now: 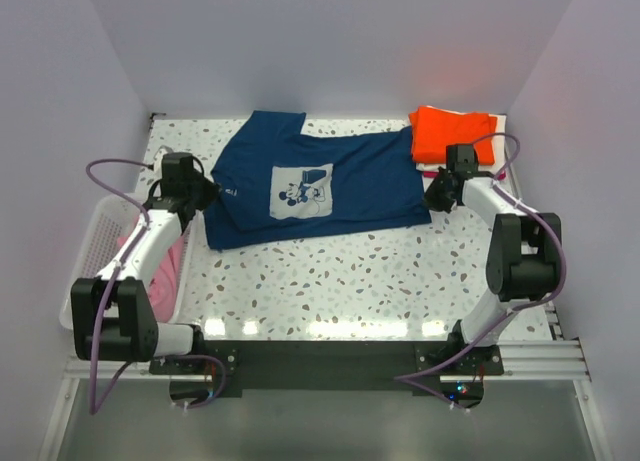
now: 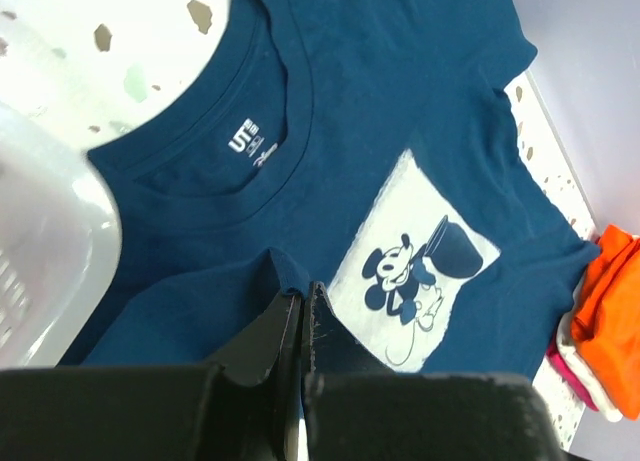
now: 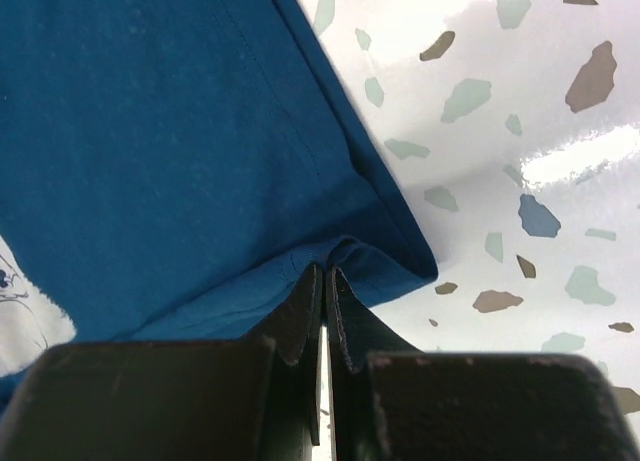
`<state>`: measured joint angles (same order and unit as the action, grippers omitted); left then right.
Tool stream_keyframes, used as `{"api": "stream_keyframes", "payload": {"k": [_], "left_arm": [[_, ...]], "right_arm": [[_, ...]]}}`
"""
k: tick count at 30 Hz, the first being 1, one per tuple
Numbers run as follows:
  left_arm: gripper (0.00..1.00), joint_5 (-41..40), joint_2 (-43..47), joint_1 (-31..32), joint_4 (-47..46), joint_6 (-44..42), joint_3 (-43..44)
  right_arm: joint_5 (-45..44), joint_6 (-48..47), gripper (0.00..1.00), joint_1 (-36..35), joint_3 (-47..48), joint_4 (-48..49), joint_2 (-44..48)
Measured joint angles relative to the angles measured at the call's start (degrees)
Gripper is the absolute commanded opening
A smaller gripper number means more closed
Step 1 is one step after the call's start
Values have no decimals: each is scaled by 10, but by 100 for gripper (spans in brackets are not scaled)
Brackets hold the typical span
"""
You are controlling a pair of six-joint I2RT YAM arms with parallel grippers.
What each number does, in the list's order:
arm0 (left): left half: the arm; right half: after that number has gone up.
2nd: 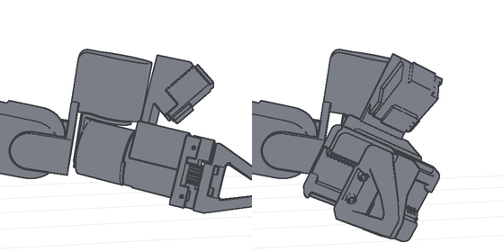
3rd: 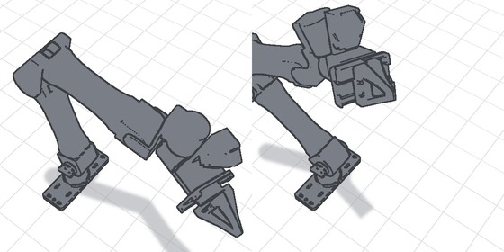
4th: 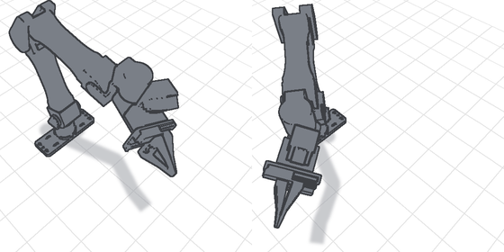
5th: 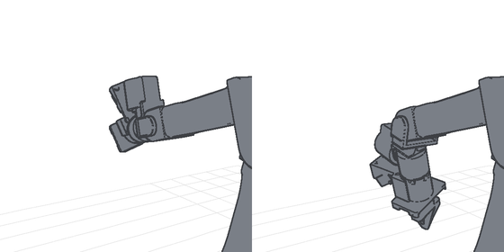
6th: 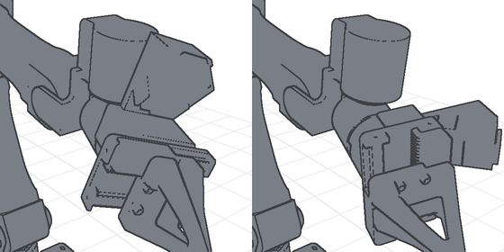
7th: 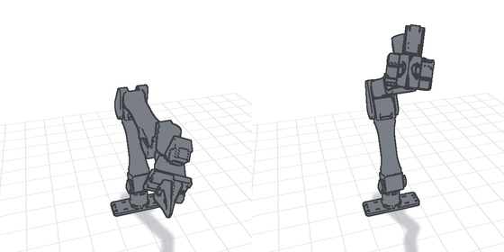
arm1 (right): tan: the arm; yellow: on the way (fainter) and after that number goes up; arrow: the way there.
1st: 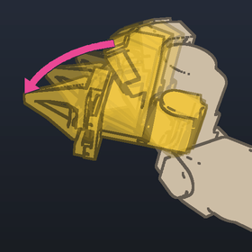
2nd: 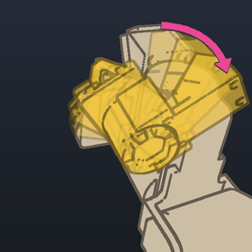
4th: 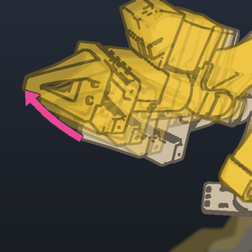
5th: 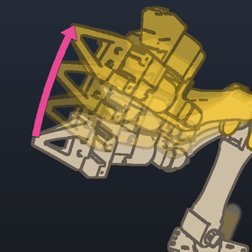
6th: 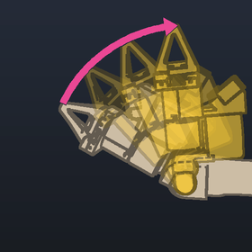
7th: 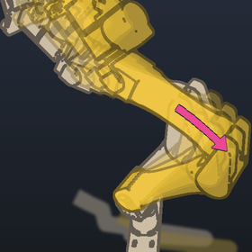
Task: Fold and stack the t-shirts
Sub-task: Fold the tshirt
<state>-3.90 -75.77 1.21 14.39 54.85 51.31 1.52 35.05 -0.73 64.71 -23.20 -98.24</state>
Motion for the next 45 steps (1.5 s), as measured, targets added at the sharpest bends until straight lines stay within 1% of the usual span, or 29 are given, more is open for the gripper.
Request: {"api": "stream_keyframes", "payload": {"k": [6,9,19,24,35,45], "left_arm": [[0,1,-64,0,-4,-3,49],[0,1,-81,0,-6,-5,65],[0,1,-87,0,-6,-6,95],[0,1,-102,0,-6,-7,120],[0,-1,-156,0,-3,-7,158],[0,-5,-160,-9,-2,-7,161]], "right_arm": [[2,4,0,1,26,-1,-19],[3,6,0,3,27,1,-19],[27,14,0,49,24,13,-19],[43,15,0,50,25,24,-25],[69,21,0,50,72,34,-89],[80,30,0,50,106,42,-110]]}}
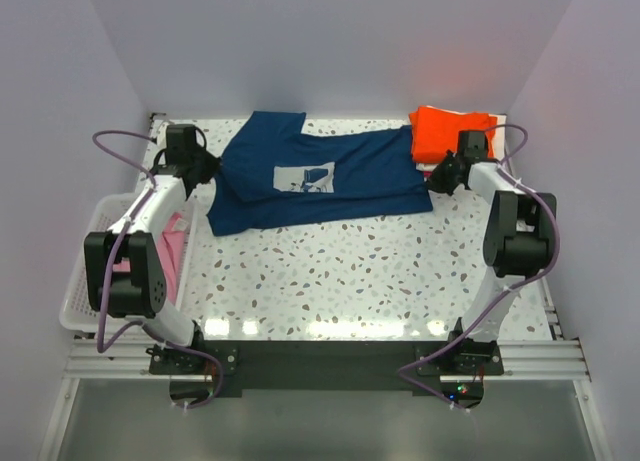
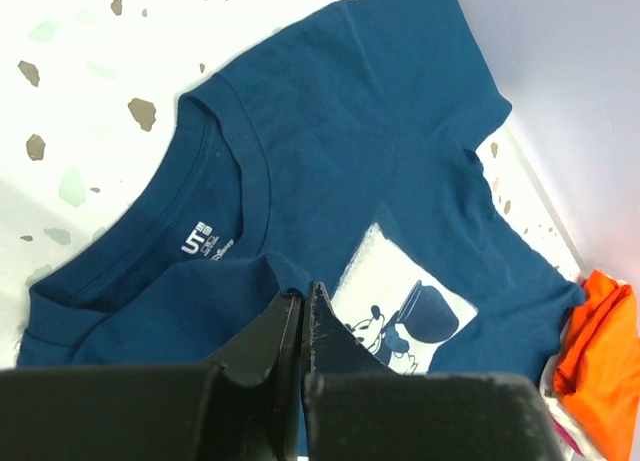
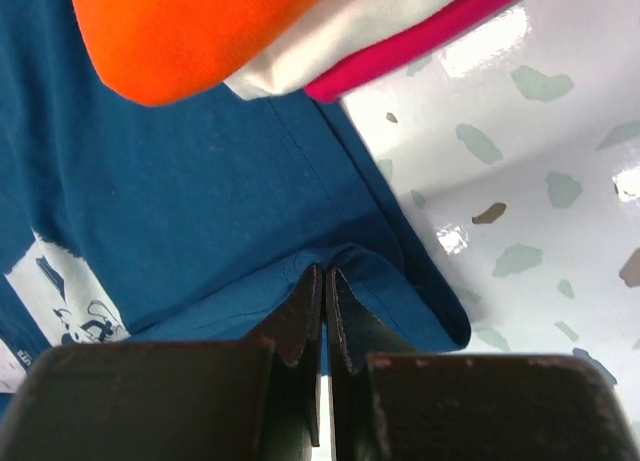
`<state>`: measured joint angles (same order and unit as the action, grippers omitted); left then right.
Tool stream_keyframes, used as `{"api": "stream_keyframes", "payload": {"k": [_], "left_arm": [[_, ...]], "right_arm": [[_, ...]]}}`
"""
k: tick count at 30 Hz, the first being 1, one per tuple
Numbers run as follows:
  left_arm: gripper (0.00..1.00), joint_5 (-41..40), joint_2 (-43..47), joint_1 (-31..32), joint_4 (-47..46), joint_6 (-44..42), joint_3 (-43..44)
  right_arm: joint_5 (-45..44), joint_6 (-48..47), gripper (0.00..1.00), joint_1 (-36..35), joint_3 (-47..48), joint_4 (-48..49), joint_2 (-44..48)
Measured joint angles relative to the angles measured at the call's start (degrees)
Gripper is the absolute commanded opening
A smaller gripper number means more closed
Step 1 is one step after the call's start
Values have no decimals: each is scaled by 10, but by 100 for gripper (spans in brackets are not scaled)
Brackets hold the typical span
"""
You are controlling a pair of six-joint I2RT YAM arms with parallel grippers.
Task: Fold and stack the t-shirts
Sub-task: Fold the tshirt
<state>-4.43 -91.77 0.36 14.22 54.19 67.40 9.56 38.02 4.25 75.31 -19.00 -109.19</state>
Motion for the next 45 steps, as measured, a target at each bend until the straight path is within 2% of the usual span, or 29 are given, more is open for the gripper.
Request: {"api": "stream_keyframes", "payload": {"k": [13,28,30,31,32,33,34,35,36,37,41,45], "left_arm": [[0,2,-24,-20,-1,-8,1],[0,40,-115,-21,-28,-28,84],[0,44,-124,-22,-30,-29,94],[0,46,-129,-22,-31,-30,98],[20,49,-133,-22,-31,-30,102],[31,53,-138,-22,-31,-34,106],[40,56,-144,-22,-31,-41,111],[56,60,-149,-22,-33,-45,116],[61,67,-156,-22,-35,-55,123],[64,73,-162,-22,-36,-60,130],[67,96,-164,-21,-42,-74,137],[65,83,-124,-13,-35,-79,102]], "right_arm": [[16,10,0,0,21,7,-23],[22,15,0,0,45,15,-67],[23,15,11,0,49,15,-70],[24,16,22,0,52,14,-70],[25,17,32,0,54,14,-71],[27,17,44,0,57,15,-71],[30,17,49,0,61,15,-71],[32,15,55,0,63,16,-71],[33,11,68,0,64,16,-71],[32,12,69,0,64,16,-71],[20,1,70,0,61,2,-57],[1,-5,69,-1,7,0,17]]}}
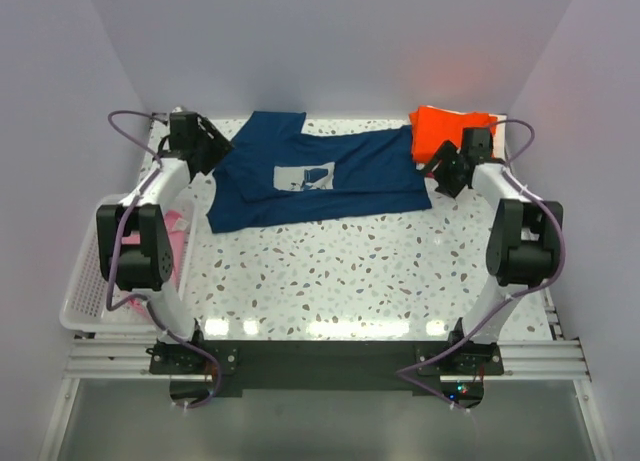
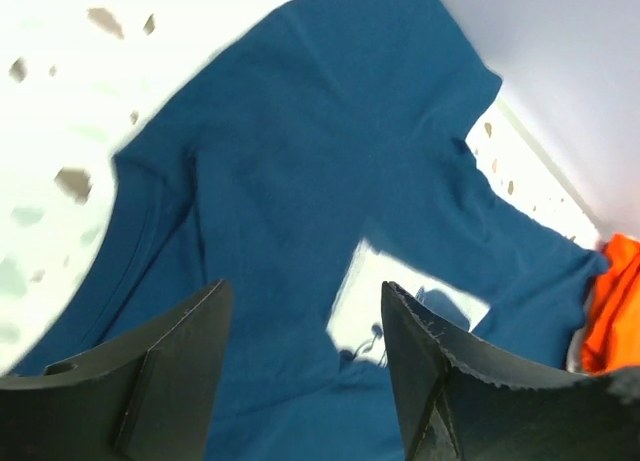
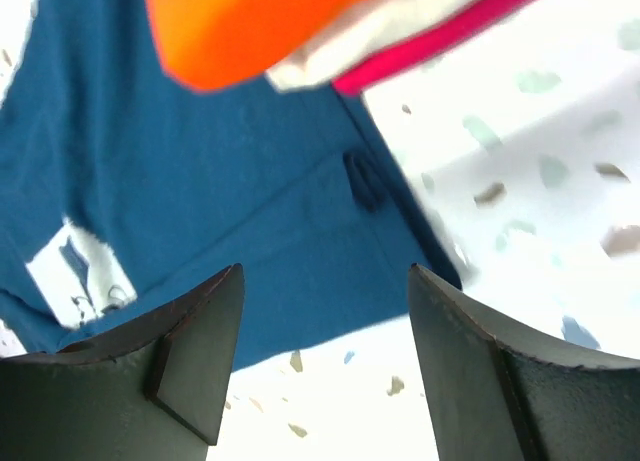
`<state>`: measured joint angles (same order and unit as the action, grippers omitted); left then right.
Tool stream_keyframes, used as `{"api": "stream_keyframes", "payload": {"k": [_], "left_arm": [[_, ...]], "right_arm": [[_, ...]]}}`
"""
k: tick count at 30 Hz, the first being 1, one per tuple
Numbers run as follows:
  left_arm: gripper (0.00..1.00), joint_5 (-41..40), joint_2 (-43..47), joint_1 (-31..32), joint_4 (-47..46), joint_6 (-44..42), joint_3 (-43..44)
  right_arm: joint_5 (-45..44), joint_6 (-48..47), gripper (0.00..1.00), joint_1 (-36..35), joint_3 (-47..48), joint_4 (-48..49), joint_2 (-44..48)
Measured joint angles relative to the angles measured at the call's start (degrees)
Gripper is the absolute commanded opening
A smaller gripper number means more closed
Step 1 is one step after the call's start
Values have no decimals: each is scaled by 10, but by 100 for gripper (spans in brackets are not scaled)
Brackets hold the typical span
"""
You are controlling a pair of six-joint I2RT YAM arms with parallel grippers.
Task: Fold and stack the t-shirts
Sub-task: Fold the tshirt
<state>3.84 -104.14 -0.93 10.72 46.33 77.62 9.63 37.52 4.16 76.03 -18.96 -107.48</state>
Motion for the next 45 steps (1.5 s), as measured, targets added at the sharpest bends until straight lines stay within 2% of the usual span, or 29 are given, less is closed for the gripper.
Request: {"api": "stream_keyframes", "payload": {"k": [3,4,10,17,28,41,45], "left_arm": [[63,-47,54,21,31,3,-42],[59,-67,77,32,42,7,-60],[56,-171,216,102,82,47,-209],[53,-228,224,107,103,89,-307],[53,-299,165,108,110,103,-296],[49,-306,114,109,105,112,-266],[43,-307,98,110,103,112,-256]], "right_arm": [[-14,-2,68,-4,-61,3,82],[-18,-2,67,-6,-78,4,103],[-30,-2,63,-19,-165,19,165],[-29,-1,63,-23,-197,21,163],[-26,-2,63,-23,-197,36,138],[-28,-1,59,-23,-192,38,105],[-29,1,56,-23,-179,39,80]]}}
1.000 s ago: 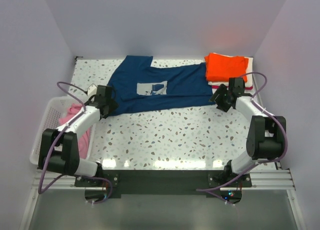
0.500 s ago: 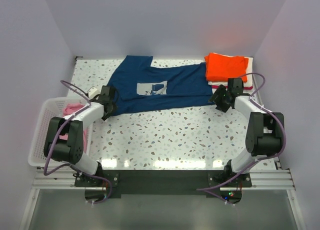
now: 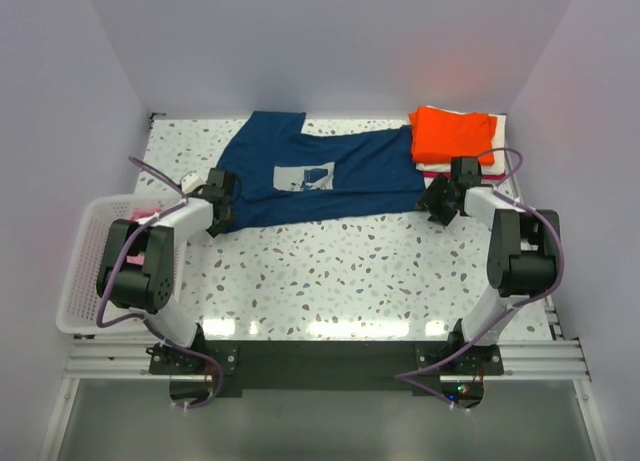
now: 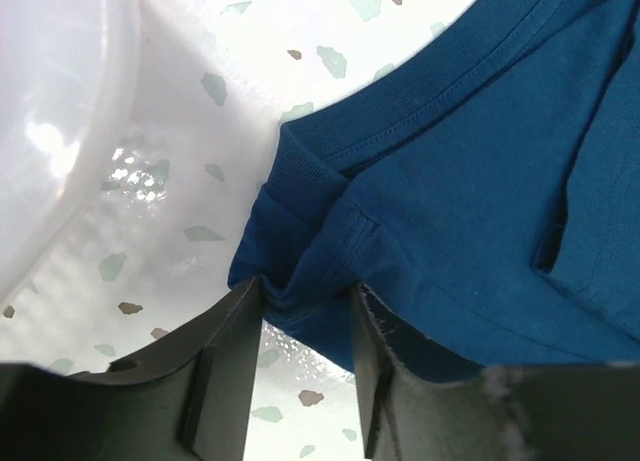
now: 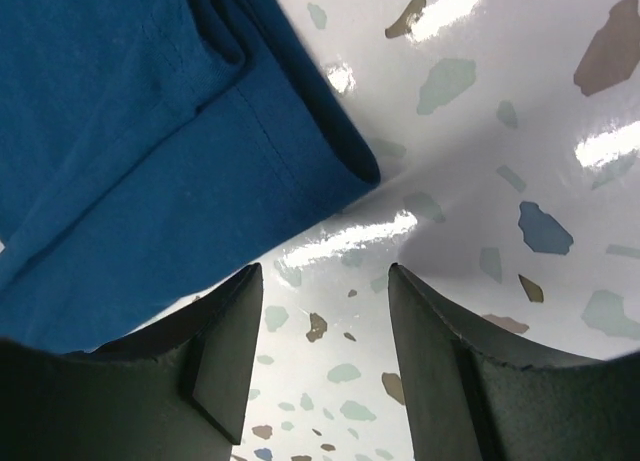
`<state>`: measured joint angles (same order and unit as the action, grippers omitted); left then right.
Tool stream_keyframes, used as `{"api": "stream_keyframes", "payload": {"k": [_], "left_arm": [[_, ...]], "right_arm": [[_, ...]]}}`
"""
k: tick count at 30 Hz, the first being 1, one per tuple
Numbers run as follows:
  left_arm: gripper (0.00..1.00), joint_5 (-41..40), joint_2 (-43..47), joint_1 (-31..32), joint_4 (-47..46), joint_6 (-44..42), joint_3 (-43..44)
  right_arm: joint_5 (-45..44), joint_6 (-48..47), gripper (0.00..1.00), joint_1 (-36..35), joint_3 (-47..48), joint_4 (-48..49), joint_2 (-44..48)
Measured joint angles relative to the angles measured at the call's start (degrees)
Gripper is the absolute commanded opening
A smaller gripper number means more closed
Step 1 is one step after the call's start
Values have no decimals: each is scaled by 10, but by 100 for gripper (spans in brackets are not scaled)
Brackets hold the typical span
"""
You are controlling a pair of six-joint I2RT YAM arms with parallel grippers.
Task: Fold and stack the t-shirts
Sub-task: Fold the tshirt
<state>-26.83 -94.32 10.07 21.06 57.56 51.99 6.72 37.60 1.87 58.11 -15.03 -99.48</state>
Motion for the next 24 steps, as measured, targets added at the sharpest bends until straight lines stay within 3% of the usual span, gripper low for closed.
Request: {"api": "stream_keyframes", "payload": {"k": [5,8,10,12,14,24], "left_arm": [[30,-3,-12,0,0,-1,4],[15,-4,-15,0,-3,-1,5],[0,-3,-15,0,-5,-5,6],[0,-2,-15,0,-7,-12,8],[0,-1,-14,0,-8,-16,8],[0,4,78,0,1,-43,8]], "right_arm": [[-2,6,49,0,20,6,-28],[-3,12,38,0,30,13,-39],[-8,13,23,0,33,16,-44],[-12,17,8,0,34,17,-45],[-14,18,1,0,37,16,-45],[-31,15,0,0,31,-22,16]]}}
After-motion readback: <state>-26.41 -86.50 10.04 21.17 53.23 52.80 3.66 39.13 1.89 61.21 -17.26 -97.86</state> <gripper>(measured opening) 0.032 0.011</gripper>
